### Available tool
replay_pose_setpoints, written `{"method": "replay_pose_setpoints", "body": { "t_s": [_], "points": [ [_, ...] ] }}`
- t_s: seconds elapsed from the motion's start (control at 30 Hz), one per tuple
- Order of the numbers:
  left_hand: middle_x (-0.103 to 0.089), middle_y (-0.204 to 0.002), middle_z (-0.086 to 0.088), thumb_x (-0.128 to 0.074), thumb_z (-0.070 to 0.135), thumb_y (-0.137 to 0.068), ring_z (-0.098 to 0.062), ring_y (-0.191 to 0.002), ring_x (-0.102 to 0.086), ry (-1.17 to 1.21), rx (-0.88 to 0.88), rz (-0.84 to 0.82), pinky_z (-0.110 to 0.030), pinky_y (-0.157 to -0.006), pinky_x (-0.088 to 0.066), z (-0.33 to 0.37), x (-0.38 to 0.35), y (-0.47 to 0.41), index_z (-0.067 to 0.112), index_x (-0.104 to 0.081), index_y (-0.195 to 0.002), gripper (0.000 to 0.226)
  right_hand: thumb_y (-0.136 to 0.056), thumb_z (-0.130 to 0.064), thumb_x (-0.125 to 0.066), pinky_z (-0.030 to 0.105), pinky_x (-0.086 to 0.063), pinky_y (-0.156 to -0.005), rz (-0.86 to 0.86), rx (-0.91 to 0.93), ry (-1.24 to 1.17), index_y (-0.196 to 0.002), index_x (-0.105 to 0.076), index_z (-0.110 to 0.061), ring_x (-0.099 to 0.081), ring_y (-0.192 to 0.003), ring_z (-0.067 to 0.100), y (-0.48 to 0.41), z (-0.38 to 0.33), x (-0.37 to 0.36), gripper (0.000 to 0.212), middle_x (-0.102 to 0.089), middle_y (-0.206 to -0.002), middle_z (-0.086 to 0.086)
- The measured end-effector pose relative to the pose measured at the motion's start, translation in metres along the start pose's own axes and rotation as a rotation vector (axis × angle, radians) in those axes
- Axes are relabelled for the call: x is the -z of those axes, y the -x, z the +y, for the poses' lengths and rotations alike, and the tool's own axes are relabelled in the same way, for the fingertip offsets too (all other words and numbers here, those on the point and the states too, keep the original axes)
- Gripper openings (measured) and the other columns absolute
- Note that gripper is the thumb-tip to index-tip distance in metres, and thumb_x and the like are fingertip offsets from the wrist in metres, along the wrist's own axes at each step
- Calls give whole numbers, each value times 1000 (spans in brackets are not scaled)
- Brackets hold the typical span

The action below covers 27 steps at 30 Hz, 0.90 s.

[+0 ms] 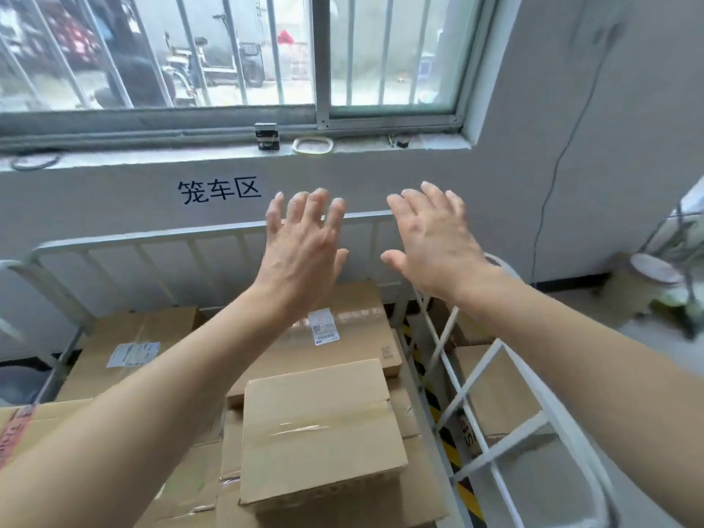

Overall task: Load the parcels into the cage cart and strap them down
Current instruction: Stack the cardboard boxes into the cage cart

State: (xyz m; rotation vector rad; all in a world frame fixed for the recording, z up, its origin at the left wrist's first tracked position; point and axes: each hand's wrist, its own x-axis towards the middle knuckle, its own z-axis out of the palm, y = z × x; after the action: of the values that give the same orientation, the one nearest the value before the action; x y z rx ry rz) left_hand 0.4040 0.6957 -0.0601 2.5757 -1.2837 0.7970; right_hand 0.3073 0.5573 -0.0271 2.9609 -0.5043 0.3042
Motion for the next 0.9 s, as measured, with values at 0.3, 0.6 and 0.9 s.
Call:
{"method": "replay_pose_setpoints", "body": {
  "t_s": [0.3,0.6,0.9],
  "points": [
    [-50,-131,-22,-76,24,-76,-41,-123,-47,26,-124,132,-57,-108,-24,127,34,-24,2,-52,-128,61,-91,-45,-56,46,-4,-117,122,-64,28,-151,-19,-13,-9,-146,30,77,117,41,77,-24,-155,10],
    [-53,-129,-20,-77,26,-74,-40,-121,-50,104,-202,144,-57,-107,-27,329,12,-50,2,-54,-127,63,-90,-44,-57,45,-6,-117,25,-220,32,-149,-22,-13,-8,-147,29,161,297,23,75,-22,-156,9],
    [-55,-126,-20,-78,25,-72,-39,-119,-52,142,-309,184,-57,-106,-29,418,-3,-82,2,-56,-125,62,-91,-44,-57,45,-7,-117,-27,-337,33,-149,-22,-14,-7,-147,30,201,380,11,73,-21,-156,9]
  ]
}}
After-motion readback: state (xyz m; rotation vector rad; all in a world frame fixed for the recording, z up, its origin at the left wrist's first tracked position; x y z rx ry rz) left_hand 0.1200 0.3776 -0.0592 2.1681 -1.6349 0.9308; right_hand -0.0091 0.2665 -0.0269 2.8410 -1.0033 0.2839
